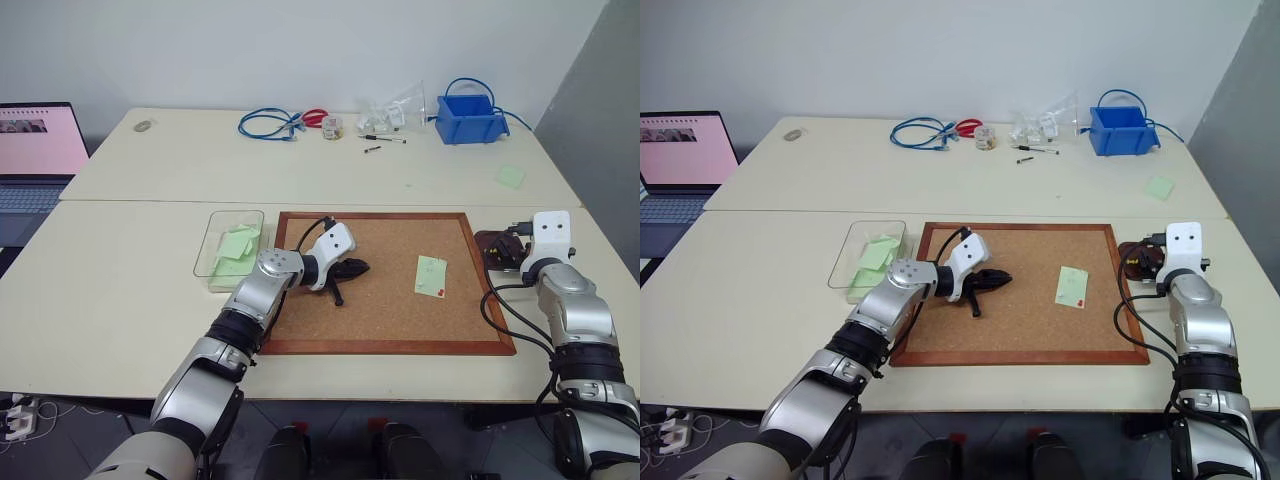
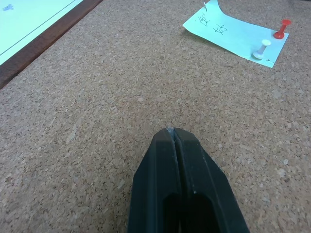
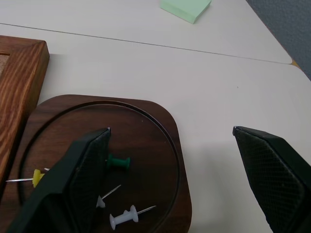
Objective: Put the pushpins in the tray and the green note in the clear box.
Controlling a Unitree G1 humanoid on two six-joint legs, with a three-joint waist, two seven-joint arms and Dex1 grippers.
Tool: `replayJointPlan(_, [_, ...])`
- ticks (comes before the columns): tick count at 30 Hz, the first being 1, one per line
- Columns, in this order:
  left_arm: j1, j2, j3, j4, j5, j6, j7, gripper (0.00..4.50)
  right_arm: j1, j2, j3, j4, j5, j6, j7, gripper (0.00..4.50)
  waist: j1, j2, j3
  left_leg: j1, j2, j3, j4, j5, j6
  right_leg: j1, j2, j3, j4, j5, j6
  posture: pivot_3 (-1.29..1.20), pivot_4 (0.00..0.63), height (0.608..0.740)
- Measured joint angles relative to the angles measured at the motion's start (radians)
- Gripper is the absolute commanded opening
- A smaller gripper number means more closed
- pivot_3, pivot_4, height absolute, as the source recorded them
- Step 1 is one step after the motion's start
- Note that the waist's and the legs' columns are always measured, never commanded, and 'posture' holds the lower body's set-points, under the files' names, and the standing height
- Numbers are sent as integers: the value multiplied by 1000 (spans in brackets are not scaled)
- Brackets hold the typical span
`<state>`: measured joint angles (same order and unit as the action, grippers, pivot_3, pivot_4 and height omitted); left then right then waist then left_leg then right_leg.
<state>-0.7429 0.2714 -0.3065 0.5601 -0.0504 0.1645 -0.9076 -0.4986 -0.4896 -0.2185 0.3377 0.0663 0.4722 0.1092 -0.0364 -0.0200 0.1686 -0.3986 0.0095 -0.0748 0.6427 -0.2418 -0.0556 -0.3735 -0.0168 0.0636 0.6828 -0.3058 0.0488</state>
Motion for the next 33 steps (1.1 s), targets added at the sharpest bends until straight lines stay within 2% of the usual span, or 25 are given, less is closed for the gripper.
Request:
replayJointPlan(7, [0, 0, 0, 1, 0, -1, 0, 0, 6, -30, 33, -65, -40, -56, 11, 4278, 0, 0, 0, 0, 0, 0, 0, 0, 0, 0, 0, 0, 0, 0, 0, 0, 150, 740])
replayJointPlan(14, [-1, -3, 0, 4, 0, -4, 1, 0, 1, 36, -62, -99, 59, 20, 0, 4278, 1, 0, 0, 0, 0, 0, 0, 0, 0, 0, 0, 0, 0, 0, 0, 0, 150, 740])
replayJointPlan(19, [-1, -3, 0, 8, 0, -12, 1, 0, 9, 41, -85, -135, 95, 73, 7, 4278, 1, 0, 0, 0, 0, 0, 0, 0, 0, 0, 0, 0, 0, 0, 0, 0, 150, 740])
replayJointPlan(23, [-1, -3, 0, 8, 1, -15, 1, 0, 63, 25, -71, -271, 146, 119, 91, 4278, 2, 1, 0, -1, 0, -1, 0, 0, 0, 0, 0, -1, -1, 0, 0, 0, 150, 740])
replayJointPlan(30, [0, 9, 3, 5, 5, -14, -1, 0, 333, -111, 8, -699, 346, 226, 417, 4278, -1, 3, 0, -1, 0, -1, -1, 0, 0, 0, 1, -1, -1, 0, 0, 0, 150, 740])
replayJointPlan(33, [-1, 9, 5, 9, 6, -14, 0, 0, 404, -140, 59, -810, 377, 229, 488, 4278, -3, 2, 0, 0, 0, -1, 0, 0, 0, 1, 1, -1, -2, 0, 1, 0, 150, 740])
